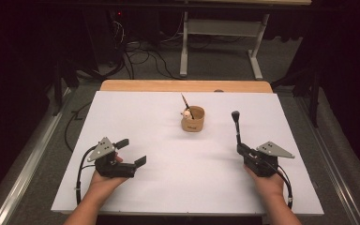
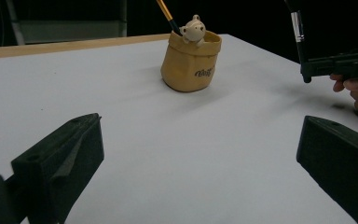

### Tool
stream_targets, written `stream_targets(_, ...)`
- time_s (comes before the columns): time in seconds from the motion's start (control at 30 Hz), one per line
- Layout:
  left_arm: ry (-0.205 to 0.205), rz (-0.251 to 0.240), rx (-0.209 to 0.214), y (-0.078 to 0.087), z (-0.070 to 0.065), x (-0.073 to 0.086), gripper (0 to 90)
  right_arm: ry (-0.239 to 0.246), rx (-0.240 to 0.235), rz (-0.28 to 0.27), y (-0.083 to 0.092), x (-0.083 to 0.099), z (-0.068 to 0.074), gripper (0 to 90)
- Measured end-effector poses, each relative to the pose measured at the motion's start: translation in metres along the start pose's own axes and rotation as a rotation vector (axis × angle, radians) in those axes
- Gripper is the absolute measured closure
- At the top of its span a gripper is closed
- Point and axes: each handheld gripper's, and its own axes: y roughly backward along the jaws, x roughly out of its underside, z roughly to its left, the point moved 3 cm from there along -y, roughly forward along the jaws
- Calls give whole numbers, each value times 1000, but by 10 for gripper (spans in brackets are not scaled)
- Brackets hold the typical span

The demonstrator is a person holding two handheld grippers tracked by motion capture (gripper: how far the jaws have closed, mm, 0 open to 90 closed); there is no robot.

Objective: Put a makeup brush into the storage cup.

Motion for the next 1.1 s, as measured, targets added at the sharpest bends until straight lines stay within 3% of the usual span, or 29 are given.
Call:
stream_targets(0.83, 15, 2, 0, -1, -1, 1, 12, 44, -4, -33, 2, 1, 7, 818)
stream_targets(1.1, 16, 0, -10, -2, 0, 1, 12, 72, -36, -56, 0, -6, 15, 818)
